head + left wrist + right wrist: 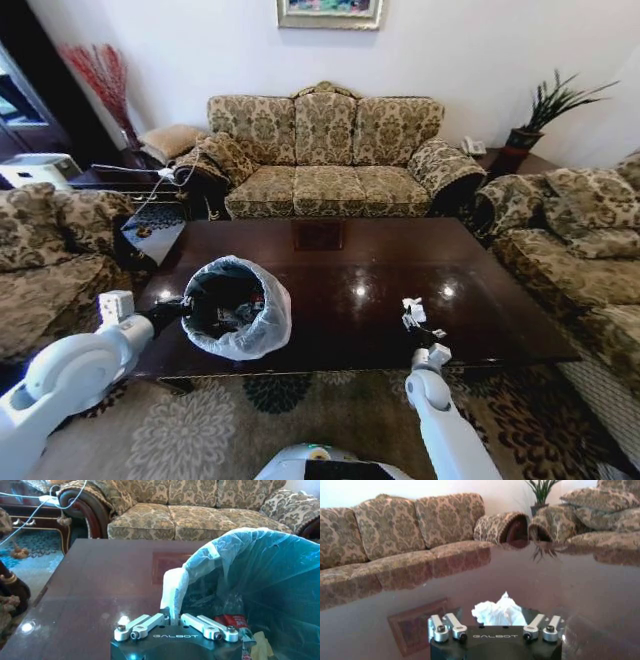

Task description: Move to the front of the table and place the trash on the table into the trash bin.

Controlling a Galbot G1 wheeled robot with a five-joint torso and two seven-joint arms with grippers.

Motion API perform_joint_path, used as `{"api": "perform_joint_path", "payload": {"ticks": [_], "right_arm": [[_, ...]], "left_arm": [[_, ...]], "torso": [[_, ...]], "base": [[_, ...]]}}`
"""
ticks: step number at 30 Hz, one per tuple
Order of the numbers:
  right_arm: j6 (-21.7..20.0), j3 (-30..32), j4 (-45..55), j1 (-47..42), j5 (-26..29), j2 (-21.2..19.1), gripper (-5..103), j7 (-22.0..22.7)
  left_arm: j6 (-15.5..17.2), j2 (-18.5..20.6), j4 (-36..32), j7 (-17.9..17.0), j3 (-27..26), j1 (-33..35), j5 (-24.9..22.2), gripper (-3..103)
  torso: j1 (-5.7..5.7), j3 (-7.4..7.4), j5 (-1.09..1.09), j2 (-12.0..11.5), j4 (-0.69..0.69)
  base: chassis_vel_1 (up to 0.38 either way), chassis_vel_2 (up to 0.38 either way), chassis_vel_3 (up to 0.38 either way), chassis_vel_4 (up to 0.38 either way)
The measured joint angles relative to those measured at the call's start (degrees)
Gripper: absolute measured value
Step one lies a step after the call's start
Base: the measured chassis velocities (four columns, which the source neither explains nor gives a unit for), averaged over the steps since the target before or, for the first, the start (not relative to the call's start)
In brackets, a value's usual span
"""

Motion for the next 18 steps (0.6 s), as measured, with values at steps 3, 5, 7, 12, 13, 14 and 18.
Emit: {"api": "perform_joint_path", "payload": {"ticks": [3,5,7,12,13,14,18], "right_arm": [[-0.37,0.19,-1.12,0.63,1.37,-0.43,65,-0.01],[-0.56,0.43,-2.04,1.39,1.92,-0.46,54,-0.06],[-0.89,0.46,-2.66,1.99,2.66,-0.52,49,-0.1],[-1.57,0.44,-3.05,2.78,3.88,-0.62,33,-0.46],[-1.76,0.43,-3.05,2.91,4.02,-0.65,27,-0.65],[-1.86,0.43,-3.05,2.98,4.1,-0.65,22,-0.72],[-2.04,0.29,-3.11,3.14,4.8,-0.79,6,-0.95]], "left_arm": [[-0.03,-0.11,0.06,0.03,0.09,0.06,0.0,0],[-0.04,-0.12,0.06,0.06,0.18,0.05,0.0,0],[-0.05,-0.15,0.05,0.08,0.22,0.02,0.0,0],[-0.08,-0.35,0.04,0.07,0.23,0.02,0.02,0],[-0.08,-0.5,0.03,0.07,0.23,0.09,0.05,0],[-0.09,-0.6,0.02,0.07,0.23,0.13,0.08,0],[-0.11,-1.02,-0.19,0.12,0.19,0.26,0.24,0]], "torso": [[0.0,0.01,0.06,0.0,-0.04],[0.0,0.01,0.04,0.0,-0.06],[0.0,0.0,0.02,-0.01,-0.06],[0.0,0.0,0.0,-0.01,-0.03],[0.0,0.0,0.0,-0.01,-0.03],[0.0,0.0,0.0,-0.01,-0.03],[0.0,0.0,0.03,-0.01,-0.04]], "base": [[0.0,0.0,0.0,0.0],[0.0,0.0,0.0,0.0],[0.0,0.0,0.0,0.0],[0.0,0.0,0.0,0.0],[0.0,0.0,0.0,0.0],[0.0,0.0,0.0,0.0],[0.0,0.0,0.0,0.0]]}}
